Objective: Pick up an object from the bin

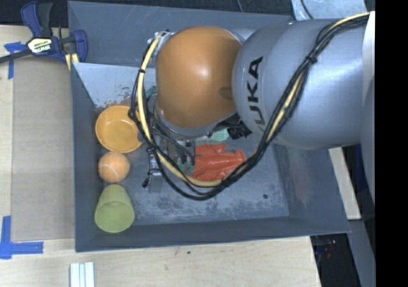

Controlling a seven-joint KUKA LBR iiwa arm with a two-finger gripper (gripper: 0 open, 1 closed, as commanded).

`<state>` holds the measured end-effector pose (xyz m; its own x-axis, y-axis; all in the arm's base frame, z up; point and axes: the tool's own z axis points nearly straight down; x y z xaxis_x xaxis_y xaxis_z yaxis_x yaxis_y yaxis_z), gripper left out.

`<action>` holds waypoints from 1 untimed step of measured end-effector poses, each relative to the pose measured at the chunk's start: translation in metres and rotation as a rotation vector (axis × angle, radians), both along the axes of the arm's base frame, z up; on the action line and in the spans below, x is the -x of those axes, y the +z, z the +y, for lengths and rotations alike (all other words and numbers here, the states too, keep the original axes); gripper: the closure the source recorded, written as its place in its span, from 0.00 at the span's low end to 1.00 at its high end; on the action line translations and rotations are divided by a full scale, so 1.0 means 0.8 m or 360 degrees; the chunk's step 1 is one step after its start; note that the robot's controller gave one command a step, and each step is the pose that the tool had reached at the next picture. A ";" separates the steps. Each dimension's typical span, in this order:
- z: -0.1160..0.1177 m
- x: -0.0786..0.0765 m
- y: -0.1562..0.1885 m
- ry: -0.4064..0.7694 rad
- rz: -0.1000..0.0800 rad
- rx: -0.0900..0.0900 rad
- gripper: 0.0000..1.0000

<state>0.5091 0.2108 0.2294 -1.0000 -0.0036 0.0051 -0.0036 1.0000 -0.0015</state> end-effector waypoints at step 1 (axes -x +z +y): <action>-0.002 -0.002 0.006 -0.0008 -0.0012 -0.0004 0.00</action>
Offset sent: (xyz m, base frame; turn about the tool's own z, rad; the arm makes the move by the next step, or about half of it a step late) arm -0.0132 0.0255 -0.1594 -0.5690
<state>0.5107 0.2096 0.2343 -1.0000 0.0013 -0.0024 0.0013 1.0000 0.0013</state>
